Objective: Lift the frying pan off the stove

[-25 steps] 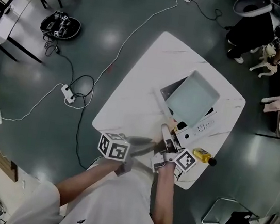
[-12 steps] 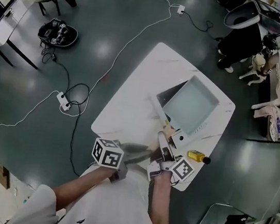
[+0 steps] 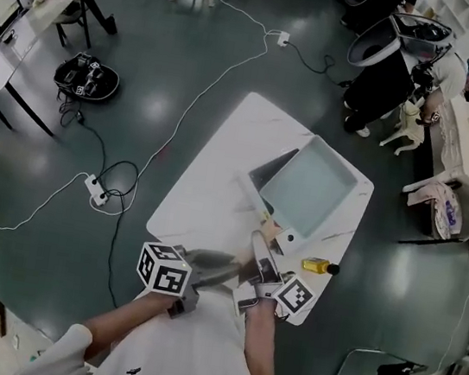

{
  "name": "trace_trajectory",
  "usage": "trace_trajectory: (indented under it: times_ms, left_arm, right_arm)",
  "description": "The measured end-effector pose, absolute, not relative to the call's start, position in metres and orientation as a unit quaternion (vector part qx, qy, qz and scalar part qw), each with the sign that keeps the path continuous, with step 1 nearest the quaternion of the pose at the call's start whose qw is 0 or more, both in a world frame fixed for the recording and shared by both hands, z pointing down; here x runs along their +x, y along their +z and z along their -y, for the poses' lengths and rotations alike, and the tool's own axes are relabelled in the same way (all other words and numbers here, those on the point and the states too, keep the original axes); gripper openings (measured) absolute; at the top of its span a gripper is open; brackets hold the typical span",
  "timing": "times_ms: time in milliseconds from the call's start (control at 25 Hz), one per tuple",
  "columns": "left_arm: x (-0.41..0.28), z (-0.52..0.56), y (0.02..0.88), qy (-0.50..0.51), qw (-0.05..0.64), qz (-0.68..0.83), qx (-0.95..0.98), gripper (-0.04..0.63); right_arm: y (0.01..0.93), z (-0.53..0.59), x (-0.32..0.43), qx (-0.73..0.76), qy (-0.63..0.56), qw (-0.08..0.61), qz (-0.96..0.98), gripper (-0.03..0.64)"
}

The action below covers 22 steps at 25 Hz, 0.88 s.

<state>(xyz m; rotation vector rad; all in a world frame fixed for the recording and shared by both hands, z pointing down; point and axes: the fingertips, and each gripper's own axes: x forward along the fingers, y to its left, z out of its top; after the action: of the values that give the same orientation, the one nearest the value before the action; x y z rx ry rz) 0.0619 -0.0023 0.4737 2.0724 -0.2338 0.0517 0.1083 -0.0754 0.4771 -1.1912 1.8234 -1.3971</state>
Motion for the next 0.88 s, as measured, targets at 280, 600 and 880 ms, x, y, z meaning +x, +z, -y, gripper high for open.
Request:
trace_trajectory:
  times_ms: [280, 600, 880]
  left_arm:
    - [0.054, -0.014, 0.453, 0.009, 0.49, 0.091, 0.867, 0.087]
    - [0.049, -0.02, 0.44, -0.001, 0.484, 0.089, 0.87, 0.089]
    - [0.043, -0.024, 0.44, -0.002, 0.481, 0.091, 0.872, 0.087]
  right_arm:
    - [0.456, 0.059, 0.101, -0.442, -0.508, 0.272, -0.687, 0.118]
    - [0.44, 0.054, 0.095, -0.437, -0.493, 0.27, -0.703, 0.121]
    - [0.438, 0.051, 0.089, -0.434, -0.49, 0.27, -0.706, 0.123]
